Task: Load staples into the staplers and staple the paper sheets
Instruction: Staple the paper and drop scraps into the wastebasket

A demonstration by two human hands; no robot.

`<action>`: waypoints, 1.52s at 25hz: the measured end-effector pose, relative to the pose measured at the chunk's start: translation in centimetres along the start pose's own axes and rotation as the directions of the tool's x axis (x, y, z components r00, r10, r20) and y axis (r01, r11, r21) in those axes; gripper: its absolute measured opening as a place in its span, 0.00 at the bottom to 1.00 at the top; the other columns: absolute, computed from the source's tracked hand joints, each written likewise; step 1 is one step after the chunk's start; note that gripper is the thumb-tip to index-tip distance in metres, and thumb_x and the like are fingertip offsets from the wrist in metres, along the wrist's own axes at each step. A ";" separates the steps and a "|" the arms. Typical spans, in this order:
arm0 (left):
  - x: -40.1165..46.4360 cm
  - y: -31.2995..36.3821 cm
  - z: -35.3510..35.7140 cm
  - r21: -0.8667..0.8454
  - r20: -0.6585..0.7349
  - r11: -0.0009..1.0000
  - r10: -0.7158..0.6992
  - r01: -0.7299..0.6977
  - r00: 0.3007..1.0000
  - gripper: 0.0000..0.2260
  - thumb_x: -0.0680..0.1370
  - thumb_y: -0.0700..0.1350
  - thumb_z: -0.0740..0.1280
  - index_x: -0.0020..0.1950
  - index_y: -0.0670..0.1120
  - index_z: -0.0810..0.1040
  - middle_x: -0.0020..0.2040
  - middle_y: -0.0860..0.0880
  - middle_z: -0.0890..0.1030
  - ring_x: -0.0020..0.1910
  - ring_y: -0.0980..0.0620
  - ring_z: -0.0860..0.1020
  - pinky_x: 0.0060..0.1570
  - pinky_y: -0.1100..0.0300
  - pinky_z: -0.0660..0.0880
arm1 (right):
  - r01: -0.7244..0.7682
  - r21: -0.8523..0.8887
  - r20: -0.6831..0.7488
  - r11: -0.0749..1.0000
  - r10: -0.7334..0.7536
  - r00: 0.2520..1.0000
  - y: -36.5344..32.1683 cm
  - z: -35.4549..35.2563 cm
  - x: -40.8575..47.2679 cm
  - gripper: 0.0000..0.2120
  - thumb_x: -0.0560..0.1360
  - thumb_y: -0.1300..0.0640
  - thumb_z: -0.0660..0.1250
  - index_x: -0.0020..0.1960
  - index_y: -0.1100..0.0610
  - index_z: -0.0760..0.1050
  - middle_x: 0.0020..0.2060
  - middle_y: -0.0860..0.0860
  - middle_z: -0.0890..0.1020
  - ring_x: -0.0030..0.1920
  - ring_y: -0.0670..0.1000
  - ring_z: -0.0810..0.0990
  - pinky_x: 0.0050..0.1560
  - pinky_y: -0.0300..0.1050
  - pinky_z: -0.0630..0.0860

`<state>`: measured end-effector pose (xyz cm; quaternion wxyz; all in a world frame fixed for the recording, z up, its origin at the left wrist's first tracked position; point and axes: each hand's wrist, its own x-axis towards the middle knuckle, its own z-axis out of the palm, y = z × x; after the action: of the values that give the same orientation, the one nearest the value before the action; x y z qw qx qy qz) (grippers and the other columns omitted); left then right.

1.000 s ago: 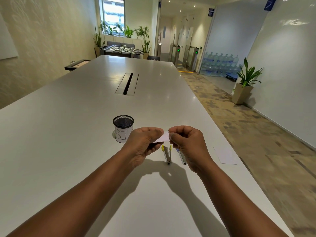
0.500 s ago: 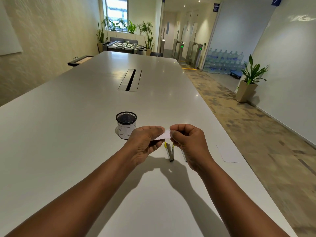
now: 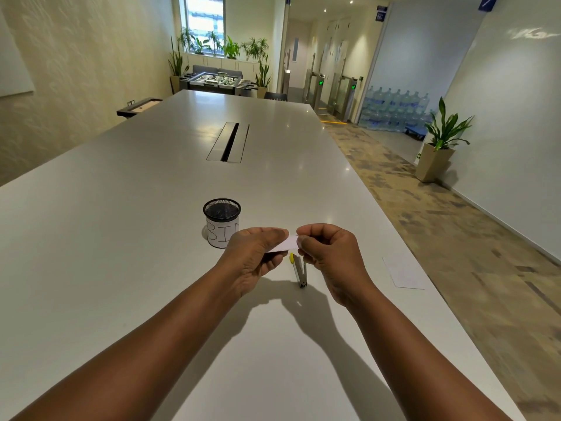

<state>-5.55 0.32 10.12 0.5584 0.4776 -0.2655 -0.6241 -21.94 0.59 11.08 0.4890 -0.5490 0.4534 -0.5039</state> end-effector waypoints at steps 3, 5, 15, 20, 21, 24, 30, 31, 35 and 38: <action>0.1 0.1 -0.1 0.001 0.065 1.000 -0.002 0.002 0.998 0.09 0.70 0.37 0.78 0.48 0.40 0.84 0.41 0.43 0.87 0.34 0.51 0.84 0.33 0.62 0.80 | -0.003 0.003 -0.011 1.000 0.003 1.000 0.0 -0.2 0.3 0.08 0.74 0.64 0.71 0.43 0.53 0.86 0.36 0.52 0.86 0.36 0.48 0.83 0.37 0.37 0.79; 0.1 0.1 0.0 0.017 0.114 1.000 -0.004 0.002 0.993 0.11 0.69 0.33 0.78 0.49 0.41 0.84 0.42 0.43 0.87 0.36 0.51 0.84 0.35 0.62 0.80 | -0.009 0.005 -0.036 1.000 0.009 0.999 0.0 -0.4 0.5 0.07 0.74 0.65 0.71 0.45 0.54 0.85 0.38 0.53 0.87 0.36 0.48 0.83 0.37 0.37 0.79; 1.0 -0.3 -0.2 0.036 0.091 0.998 0.048 -0.052 0.995 0.09 0.74 0.32 0.74 0.51 0.42 0.83 0.42 0.44 0.87 0.36 0.50 0.85 0.35 0.62 0.80 | -0.016 0.007 -0.049 1.000 0.016 0.999 0.9 -0.9 1.4 0.07 0.74 0.66 0.71 0.49 0.56 0.84 0.38 0.53 0.87 0.36 0.48 0.84 0.38 0.37 0.79; 1.7 -0.6 -1.1 0.066 0.045 0.988 0.135 -0.137 0.990 0.17 0.72 0.29 0.74 0.57 0.43 0.78 0.43 0.44 0.87 0.37 0.49 0.86 0.35 0.59 0.81 | -0.058 -0.005 -0.109 0.998 0.057 0.992 1.6 -1.1 2.6 0.17 0.73 0.65 0.74 0.59 0.53 0.77 0.38 0.57 0.86 0.37 0.49 0.84 0.39 0.38 0.79; 2.0 -0.7 -1.4 0.057 0.019 0.989 0.137 -0.137 0.990 0.18 0.72 0.29 0.74 0.57 0.43 0.76 0.43 0.43 0.86 0.37 0.48 0.86 0.35 0.58 0.81 | -0.073 -0.025 -0.115 0.997 0.069 0.991 1.8 -1.0 2.9 0.17 0.72 0.65 0.76 0.59 0.53 0.78 0.38 0.56 0.87 0.36 0.48 0.83 0.37 0.38 0.78; 2.9 -1.3 -2.4 0.078 -0.044 0.989 0.132 -0.129 0.990 0.16 0.74 0.30 0.73 0.57 0.43 0.75 0.44 0.41 0.84 0.37 0.47 0.87 0.36 0.58 0.82 | -0.100 -0.068 -0.120 0.993 0.092 0.989 2.1 -0.8 3.6 0.12 0.69 0.67 0.77 0.50 0.58 0.82 0.34 0.54 0.86 0.30 0.47 0.79 0.31 0.36 0.74; 4.7 -3.2 -5.6 0.330 -0.109 0.933 0.187 -0.142 0.976 0.09 0.74 0.33 0.73 0.51 0.41 0.78 0.37 0.43 0.86 0.38 0.47 0.86 0.40 0.53 0.84 | 0.002 -0.331 -0.078 0.943 -0.029 0.997 2.6 -0.2 5.2 0.08 0.71 0.65 0.74 0.42 0.53 0.85 0.34 0.48 0.86 0.32 0.44 0.80 0.38 0.41 0.76; 5.0 -3.7 -6.4 0.461 -0.122 0.871 0.252 -0.170 0.960 0.06 0.75 0.34 0.71 0.49 0.42 0.79 0.37 0.45 0.85 0.38 0.47 0.85 0.41 0.52 0.83 | 0.031 -0.372 -0.067 0.928 -0.060 0.996 2.6 0.1 5.5 0.09 0.72 0.65 0.73 0.42 0.51 0.85 0.35 0.47 0.87 0.33 0.43 0.81 0.39 0.39 0.76; 5.7 -4.9 -9.5 0.837 -0.095 0.516 0.465 -0.182 0.880 0.11 0.77 0.36 0.64 0.42 0.50 0.80 0.39 0.53 0.83 0.40 0.54 0.81 0.41 0.58 0.78 | 0.155 -0.489 -0.017 0.858 -0.187 0.982 2.6 1.8 7.4 0.12 0.75 0.65 0.69 0.44 0.49 0.86 0.36 0.41 0.86 0.36 0.39 0.81 0.37 0.32 0.74; 6.8 -4.7 -11.7 0.914 -0.073 0.373 0.537 -0.159 0.840 0.11 0.74 0.33 0.61 0.40 0.46 0.80 0.39 0.49 0.83 0.41 0.48 0.80 0.42 0.51 0.79 | 0.291 -0.504 0.038 0.813 -0.316 0.948 1.9 3.8 9.1 0.17 0.75 0.65 0.68 0.43 0.43 0.85 0.32 0.39 0.84 0.35 0.36 0.81 0.36 0.25 0.71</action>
<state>3.36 -2.70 -0.66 0.3873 0.7315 -0.5381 -0.1594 -17.42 -8.29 10.17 0.2309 -0.7104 0.4870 -0.4526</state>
